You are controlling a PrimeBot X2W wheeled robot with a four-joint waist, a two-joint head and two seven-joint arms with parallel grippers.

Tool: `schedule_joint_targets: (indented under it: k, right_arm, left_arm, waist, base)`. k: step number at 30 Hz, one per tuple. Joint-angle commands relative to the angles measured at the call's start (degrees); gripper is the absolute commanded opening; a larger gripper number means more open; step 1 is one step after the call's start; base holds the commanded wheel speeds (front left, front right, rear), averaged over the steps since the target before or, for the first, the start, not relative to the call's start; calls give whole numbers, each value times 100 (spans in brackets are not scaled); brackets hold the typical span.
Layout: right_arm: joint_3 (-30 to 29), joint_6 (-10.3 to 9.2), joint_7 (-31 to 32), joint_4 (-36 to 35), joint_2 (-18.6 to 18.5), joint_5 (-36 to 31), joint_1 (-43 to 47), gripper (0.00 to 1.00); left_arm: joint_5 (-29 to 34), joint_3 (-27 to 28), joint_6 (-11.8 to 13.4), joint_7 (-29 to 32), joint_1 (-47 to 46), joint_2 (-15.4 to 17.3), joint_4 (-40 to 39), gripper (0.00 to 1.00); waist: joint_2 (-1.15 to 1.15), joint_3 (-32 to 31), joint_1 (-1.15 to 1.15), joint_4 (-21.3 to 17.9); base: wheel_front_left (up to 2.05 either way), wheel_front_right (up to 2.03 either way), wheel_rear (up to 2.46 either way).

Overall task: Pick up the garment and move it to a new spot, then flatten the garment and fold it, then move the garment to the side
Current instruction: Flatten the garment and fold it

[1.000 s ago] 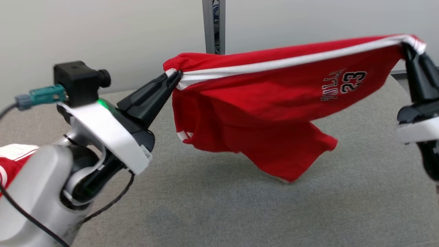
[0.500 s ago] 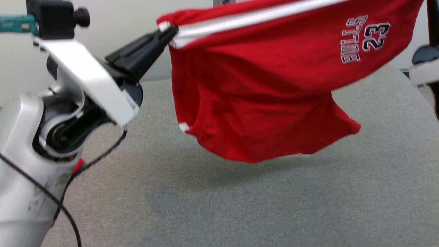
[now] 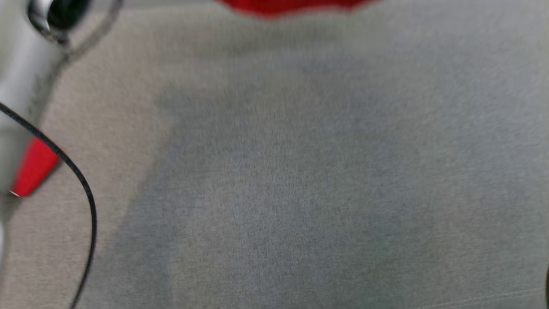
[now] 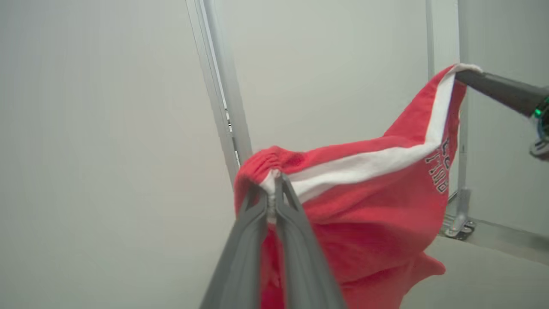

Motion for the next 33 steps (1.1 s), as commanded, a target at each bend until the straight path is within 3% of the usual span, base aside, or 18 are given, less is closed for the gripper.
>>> schedule_joint_targets:
  k: [1,6,9,13,23,29,33]
  right_arm:
    - [-122,2,-40,-15,21,-163,-283,0]
    - [-914,2,-28,-229,299,-1142,-991,0]
    - [-1067,2,-30,-244,365,-1539,-1059,0]
    - [-1079,2,-30,-211,384,-1679,-791,0]
    - [-429,1,-31,-725,-257,-990,618,0]
    - [-165,2,-32,-1299,-916,-141,2233,0]
    - [-110,2,-32,-1530,-1113,219,2951,0]
  left_arm:
    - [347,-161,0,-285,-339,122,141,0]
    - [1220,-622,-1,-1646,-1529,-72,1295,0]
    - [1365,-767,2,-1826,-1872,-225,1709,0]
    - [1308,-858,1,-1848,-1671,-347,1587,0]
    - [672,-1708,1,-1847,-231,-22,525,0]
    - [201,-2033,0,-1847,1246,541,-526,0]
    - [211,-2076,1,-1847,1905,785,-939,0]
  waist:
    - [0,960,0,-28]
    - [0,1880,0,54]
    - [0,2242,0,130]
    - [0,2517,0,251]
    - [0,2165,0,475]
    - [0,1591,0,450]
    - [0,1366,0,423]
  base:
    - [0,0,0]
    - [0,0,0]
    - [0,0,0]
    - [0,0,0]
    - [0,0,0]
    - [0,0,0]
    - [0,0,0]
